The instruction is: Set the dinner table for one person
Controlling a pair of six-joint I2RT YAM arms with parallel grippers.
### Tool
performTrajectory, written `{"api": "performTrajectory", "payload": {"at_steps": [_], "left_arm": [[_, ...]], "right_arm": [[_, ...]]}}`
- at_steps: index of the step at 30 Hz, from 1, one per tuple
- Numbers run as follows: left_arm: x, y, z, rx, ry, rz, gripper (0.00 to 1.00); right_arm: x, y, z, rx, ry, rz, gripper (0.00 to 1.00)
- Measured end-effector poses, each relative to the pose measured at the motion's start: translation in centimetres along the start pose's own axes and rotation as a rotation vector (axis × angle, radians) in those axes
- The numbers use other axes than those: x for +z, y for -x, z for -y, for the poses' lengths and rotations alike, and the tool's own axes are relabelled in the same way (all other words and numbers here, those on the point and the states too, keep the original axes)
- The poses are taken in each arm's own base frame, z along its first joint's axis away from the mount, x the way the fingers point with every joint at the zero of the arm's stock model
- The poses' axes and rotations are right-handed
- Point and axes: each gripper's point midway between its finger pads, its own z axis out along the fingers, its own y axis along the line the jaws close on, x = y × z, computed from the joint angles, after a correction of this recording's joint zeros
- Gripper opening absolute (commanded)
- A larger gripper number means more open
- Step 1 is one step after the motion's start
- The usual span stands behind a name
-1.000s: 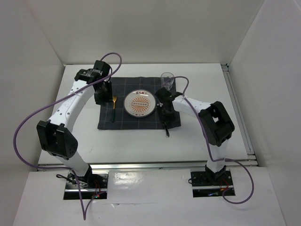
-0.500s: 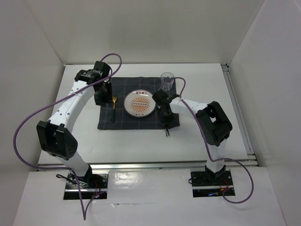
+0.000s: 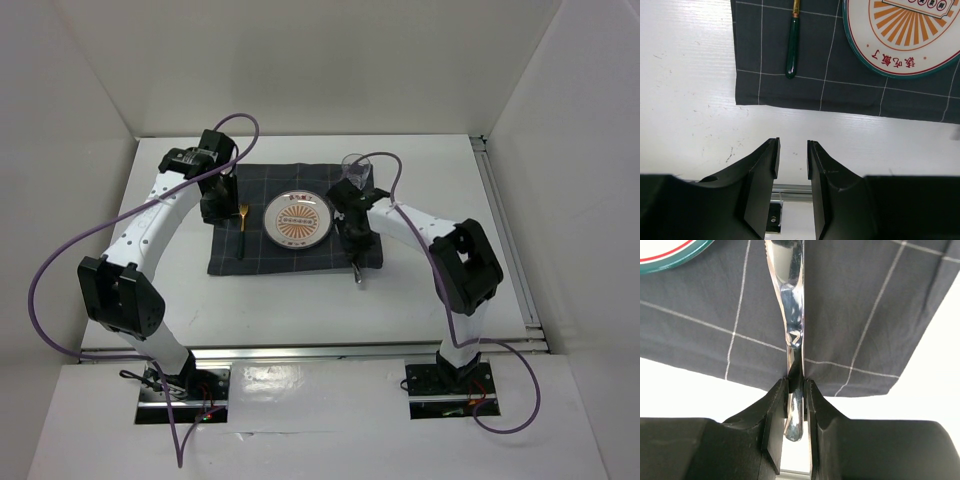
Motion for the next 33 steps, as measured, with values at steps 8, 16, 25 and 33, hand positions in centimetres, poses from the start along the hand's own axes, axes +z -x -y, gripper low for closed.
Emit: {"api": "performTrajectory", "payload": {"at_steps": [8,16,25,33], "left_arm": [[0.0,0.0,0.0,0.000,0.000,0.001,0.46],[0.0,0.0,-0.1,0.001,0.004,0.002,0.46],[0.0,0.1,-0.3,0.004,0.015,0.006,0.46],[0.0,0.1,-0.4,0.004,0.021,0.009,0.46]], "right_arm": [[-0.4,0.8,2.1,0.093,0.006,0.000,0.11],[-0.8,1.4,2.5,0.135,0.037,-0.002,0.11],[-0.6,1.4,1.9,0.149,0.060,-0.002,0.11],[1.7,3.3,2.4,0.194,0.062,-0.010,0.11]]}}
